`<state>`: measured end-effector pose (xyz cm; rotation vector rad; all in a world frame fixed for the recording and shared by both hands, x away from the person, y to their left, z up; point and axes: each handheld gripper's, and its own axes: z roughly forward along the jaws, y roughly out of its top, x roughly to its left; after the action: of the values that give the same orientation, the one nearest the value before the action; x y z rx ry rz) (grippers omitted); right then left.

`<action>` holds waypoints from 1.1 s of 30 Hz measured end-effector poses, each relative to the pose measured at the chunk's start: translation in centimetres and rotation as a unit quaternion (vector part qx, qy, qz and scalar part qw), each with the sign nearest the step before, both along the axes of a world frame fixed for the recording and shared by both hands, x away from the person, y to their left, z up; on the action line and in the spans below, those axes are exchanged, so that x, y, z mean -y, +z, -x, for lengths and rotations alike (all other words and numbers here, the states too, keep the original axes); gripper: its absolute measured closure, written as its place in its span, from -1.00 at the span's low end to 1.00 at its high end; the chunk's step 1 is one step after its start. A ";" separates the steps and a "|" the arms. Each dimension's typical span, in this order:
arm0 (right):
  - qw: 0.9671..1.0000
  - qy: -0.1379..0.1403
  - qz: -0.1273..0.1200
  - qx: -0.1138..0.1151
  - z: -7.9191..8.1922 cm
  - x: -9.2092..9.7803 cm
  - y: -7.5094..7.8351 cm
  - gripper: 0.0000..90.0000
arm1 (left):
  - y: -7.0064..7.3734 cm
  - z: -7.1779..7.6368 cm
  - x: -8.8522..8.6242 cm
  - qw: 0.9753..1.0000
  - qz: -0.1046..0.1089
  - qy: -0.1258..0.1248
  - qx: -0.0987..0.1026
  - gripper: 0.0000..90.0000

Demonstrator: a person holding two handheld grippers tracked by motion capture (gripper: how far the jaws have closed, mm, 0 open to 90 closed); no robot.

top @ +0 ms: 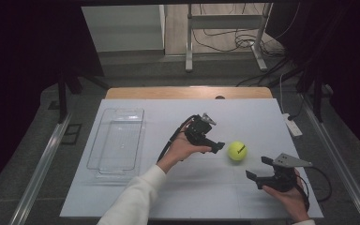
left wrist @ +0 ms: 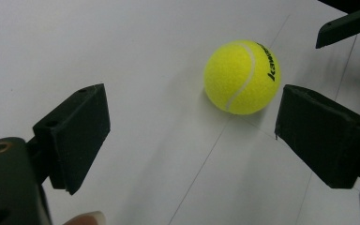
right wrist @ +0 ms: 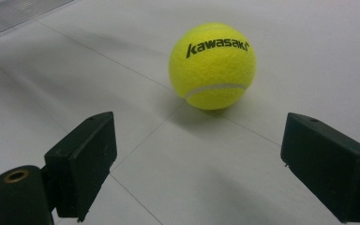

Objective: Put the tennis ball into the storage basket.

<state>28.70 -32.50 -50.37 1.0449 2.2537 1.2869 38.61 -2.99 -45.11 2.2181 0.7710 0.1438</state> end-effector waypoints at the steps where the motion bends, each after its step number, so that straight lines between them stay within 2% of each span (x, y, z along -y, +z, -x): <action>1: 1.000 0.000 0.000 0.000 0.0 0.0 0.0 -0.76 | 0.0 0.0 0.0 1.000 0.000 0.000 0.000 -0.75; 18: 1.000 0.001 0.005 -0.001 0.0 -0.1 -0.1 -0.76 | -0.7 -0.7 1.9 1.000 -0.010 -0.016 -0.007 -0.77; 33: 1.000 0.003 0.008 -0.003 0.0 -0.2 -0.2 -0.76 | -0.9 -0.8 3.6 0.999 -0.011 -0.029 -0.011 -0.77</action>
<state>28.70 -32.34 -50.52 1.0375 2.2696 1.2676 39.43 -6.59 -46.05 2.2644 0.7205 0.1004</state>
